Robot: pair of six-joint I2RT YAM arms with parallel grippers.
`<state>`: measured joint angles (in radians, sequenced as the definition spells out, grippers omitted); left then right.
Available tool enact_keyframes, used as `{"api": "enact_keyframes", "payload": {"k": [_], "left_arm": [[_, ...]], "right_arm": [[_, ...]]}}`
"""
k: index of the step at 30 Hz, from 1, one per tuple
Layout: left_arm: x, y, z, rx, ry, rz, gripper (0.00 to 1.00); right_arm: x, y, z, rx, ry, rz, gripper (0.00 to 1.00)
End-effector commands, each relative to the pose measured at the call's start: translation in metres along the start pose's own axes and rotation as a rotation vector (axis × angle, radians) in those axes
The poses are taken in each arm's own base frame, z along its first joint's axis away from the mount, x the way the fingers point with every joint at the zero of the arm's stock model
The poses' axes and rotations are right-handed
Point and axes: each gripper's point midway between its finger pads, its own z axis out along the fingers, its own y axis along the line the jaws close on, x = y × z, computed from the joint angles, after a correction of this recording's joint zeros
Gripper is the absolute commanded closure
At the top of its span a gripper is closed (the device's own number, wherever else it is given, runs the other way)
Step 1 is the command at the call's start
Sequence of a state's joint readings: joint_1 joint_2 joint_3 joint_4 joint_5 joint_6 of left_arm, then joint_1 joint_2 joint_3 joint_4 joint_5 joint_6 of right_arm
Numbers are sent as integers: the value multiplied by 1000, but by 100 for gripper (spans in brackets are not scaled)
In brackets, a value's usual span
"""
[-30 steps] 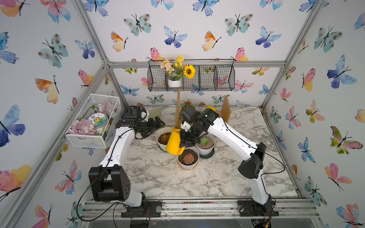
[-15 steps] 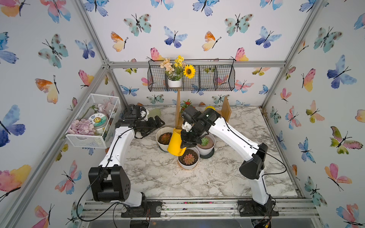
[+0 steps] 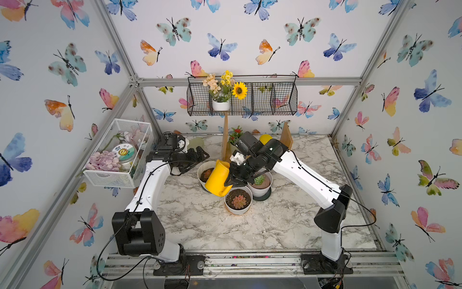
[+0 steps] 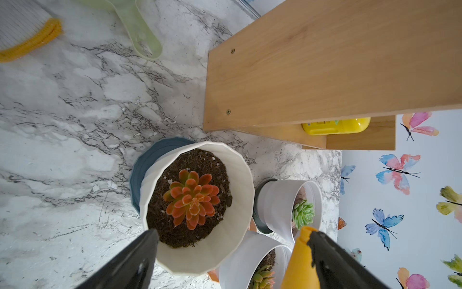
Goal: Water the succulent around the soil edge
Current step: Water the soil of the potted plant with water.
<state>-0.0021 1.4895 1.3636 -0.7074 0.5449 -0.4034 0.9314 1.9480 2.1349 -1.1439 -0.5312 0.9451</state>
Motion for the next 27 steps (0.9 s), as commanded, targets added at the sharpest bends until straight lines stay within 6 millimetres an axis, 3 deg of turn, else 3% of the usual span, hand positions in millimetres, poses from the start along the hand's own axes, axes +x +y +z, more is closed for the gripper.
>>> {"api": "enact_keyframes", "payload": {"k": [1,12,20,27], "left_arm": [[-4,-15,-8,58,-14,33,1],[-3,-24,-5,119,4,32,2],[8,-19,-2,126,19,10,1],[20,-11,-6,96,14,4,1]], "right_arm": [[5,19,4,-84,27,-12,99],[6,18,22,-105,68,22,99],[13,13,20,-112,70,34,99],[24,23,26,-130,91,14,99]]}}
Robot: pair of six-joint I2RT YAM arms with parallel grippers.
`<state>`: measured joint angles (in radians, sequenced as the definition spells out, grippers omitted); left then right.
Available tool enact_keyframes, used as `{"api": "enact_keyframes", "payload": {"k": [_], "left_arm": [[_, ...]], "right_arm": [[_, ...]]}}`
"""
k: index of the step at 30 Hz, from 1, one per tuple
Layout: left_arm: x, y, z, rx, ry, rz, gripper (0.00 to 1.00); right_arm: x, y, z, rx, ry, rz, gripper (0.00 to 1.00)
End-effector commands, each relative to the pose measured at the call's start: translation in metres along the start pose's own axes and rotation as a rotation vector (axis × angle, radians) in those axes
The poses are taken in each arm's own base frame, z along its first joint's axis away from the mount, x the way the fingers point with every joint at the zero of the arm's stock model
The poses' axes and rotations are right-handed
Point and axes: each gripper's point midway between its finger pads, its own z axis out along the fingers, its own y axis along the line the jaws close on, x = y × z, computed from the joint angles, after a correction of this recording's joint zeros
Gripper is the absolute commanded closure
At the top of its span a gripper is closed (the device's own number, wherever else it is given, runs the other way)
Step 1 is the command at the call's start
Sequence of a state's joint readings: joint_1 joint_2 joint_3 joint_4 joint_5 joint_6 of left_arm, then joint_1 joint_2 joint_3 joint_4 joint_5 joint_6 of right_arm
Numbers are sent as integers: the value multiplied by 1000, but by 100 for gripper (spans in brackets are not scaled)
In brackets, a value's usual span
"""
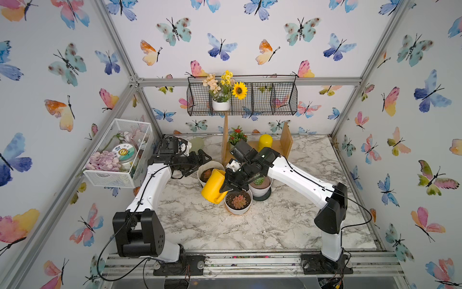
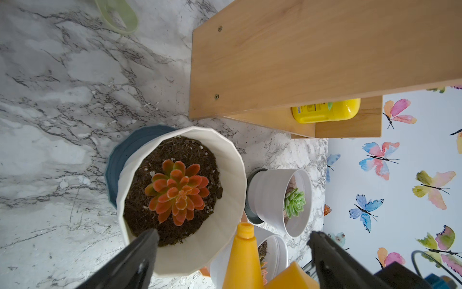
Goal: Water the succulent around the soil edge
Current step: Water the soil of the potted plant with water.
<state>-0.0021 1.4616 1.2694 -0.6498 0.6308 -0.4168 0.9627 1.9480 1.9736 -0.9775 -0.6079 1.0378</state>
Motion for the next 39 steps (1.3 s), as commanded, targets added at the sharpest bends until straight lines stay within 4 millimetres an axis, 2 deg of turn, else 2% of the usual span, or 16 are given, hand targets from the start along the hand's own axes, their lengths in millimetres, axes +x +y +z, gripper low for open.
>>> {"api": "enact_keyframes", "payload": {"k": [1,6,10,20,32,39], "left_arm": [[2,-10,-15,15,-32,24,1],[-4,-2,-19,-15,-61,18,1],[-21,7,-26,-6,-87,-16,1],[-59,11,-33,-5,-135,-28,1],[-60,12,-32,-1,-141,-17,1],[-55,9,-39,2,-156,-14,1]], "right_arm": [[18,29,-10,-89,16,-63,99],[17,38,-1,-108,15,-77,99],[10,45,5,-126,11,-92,99],[-7,57,19,-147,10,-124,99],[-41,51,3,-142,-101,-154,99],[-44,36,-8,-95,-113,-168,99]]}}
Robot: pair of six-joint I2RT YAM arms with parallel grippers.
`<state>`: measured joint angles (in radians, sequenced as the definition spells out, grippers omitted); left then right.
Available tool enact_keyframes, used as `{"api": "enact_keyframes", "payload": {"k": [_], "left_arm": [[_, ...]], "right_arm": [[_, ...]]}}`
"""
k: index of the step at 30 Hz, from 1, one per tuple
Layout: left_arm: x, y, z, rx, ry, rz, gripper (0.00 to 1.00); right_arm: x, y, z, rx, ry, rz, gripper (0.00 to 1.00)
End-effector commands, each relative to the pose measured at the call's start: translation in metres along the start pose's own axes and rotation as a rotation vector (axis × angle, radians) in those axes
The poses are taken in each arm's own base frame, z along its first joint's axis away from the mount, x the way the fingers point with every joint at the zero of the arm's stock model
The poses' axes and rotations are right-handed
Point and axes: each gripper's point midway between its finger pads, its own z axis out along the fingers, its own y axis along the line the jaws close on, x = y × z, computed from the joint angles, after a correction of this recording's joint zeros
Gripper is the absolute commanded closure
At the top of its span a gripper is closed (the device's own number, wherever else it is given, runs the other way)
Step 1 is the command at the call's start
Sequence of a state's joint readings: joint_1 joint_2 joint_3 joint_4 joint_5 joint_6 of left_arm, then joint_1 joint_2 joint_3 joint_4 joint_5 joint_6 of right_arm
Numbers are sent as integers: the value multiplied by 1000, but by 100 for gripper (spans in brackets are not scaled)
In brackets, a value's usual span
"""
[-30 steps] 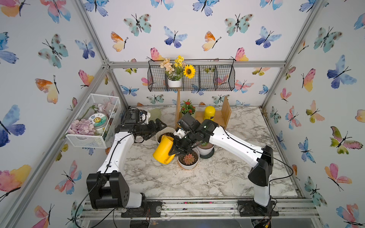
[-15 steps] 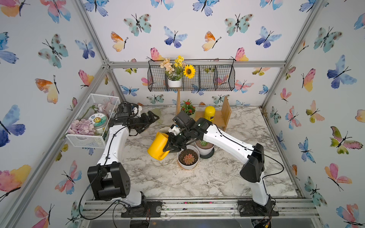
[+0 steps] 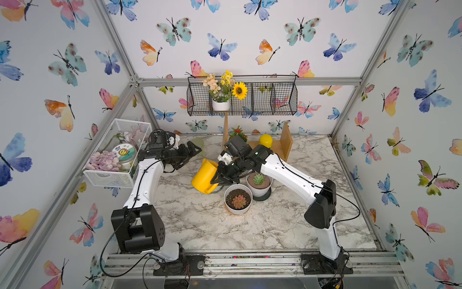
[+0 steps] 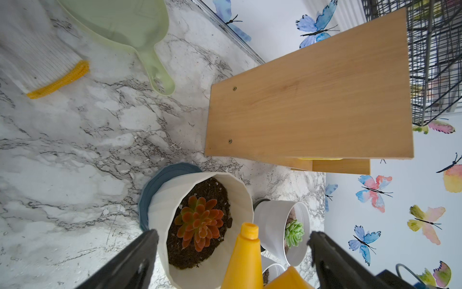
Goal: Water the succulent around the soil edge
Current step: Water the soil of the potted plant with water, then place the watering can at the center of the board.
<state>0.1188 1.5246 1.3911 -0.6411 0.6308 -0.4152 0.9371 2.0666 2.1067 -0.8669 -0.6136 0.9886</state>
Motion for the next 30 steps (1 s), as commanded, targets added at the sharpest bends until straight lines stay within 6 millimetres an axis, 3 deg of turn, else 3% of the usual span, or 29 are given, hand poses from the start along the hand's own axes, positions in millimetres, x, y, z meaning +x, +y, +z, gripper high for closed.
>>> {"api": "enact_keyframes", "payload": {"k": [1,7,13,20,24,30], "left_arm": [[2,-8,-13,24,-24,17,1],[6,-11,-20,23,-43,10,1],[7,-11,-29,6,-83,3,1],[-4,-20,-39,9,-148,-20,1],[-3,-43,-39,55,-173,34,1],[17,-92,-43,130,-209,233,1]], "right_arm": [[-1,8,-19,6,-40,-71,99],[-9,10,-40,74,-131,-163,99],[-16,24,-75,113,-259,-282,99],[-14,-5,-112,311,-354,-359,99],[-15,-21,-142,442,-439,-393,99],[-6,-51,-183,590,-549,-392,99]]}}
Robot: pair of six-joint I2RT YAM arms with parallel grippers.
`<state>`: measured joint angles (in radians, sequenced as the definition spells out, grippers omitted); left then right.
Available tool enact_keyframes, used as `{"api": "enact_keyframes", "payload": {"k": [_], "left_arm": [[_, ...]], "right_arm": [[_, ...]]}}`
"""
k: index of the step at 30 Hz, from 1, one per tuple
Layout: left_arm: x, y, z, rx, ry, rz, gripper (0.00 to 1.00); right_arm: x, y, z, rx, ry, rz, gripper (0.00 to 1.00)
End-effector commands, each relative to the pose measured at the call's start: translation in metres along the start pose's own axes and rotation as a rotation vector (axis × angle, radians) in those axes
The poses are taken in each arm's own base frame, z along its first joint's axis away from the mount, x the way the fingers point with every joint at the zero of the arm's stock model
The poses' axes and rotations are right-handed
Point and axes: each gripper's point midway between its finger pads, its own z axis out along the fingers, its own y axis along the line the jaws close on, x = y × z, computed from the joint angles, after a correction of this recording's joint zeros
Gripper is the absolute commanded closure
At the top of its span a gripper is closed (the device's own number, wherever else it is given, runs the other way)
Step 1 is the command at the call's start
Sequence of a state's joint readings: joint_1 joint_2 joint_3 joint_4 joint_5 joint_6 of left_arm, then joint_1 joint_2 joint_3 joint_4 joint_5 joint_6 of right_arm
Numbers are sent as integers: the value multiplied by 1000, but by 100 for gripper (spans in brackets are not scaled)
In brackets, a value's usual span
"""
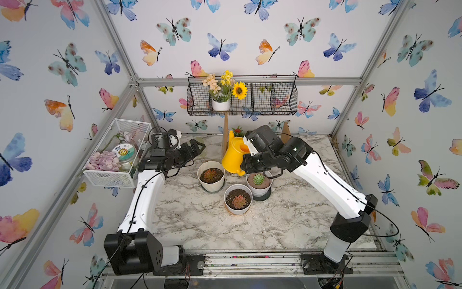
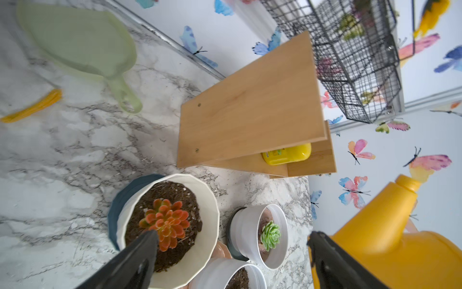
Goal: Water the succulent around the soil edge
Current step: Place the watering can at the center of the board.
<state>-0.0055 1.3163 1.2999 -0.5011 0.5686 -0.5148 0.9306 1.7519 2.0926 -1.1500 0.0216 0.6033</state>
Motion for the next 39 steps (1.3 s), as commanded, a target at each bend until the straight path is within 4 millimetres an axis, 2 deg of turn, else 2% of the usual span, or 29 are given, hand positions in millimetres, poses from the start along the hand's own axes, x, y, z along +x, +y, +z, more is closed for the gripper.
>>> {"api": "enact_keyframes", "payload": {"k": [1,7,10,15,20,24,26,33,36,39], "left_arm": [[-2,-30,-11,32,-78,146,1],[11,-37,-16,24,-111,186,1],[20,-37,-18,34,-109,200,1],[42,-45,-16,79,-55,250,2],[61,-55,-17,112,-27,297,2],[69,-57,-20,95,-47,328,2],[70,-57,-21,92,-56,328,1],[63,-57,-32,61,-118,338,1],[62,-55,-36,48,-135,344,1],[64,-51,-39,34,-146,342,1]], "right_arm": [[1,-40,-20,176,-76,-37,99],[27,-86,-34,362,-60,-42,99],[38,-108,-43,408,-71,-27,98],[56,-140,-48,456,-58,1,98],[64,-165,-45,429,-71,56,98],[72,-195,-38,473,-56,74,98],[74,-208,-30,469,-55,91,98],[80,-253,-27,582,-115,111,98],[90,-269,-17,626,-102,103,98],[95,-274,-4,619,-109,96,98]]}}
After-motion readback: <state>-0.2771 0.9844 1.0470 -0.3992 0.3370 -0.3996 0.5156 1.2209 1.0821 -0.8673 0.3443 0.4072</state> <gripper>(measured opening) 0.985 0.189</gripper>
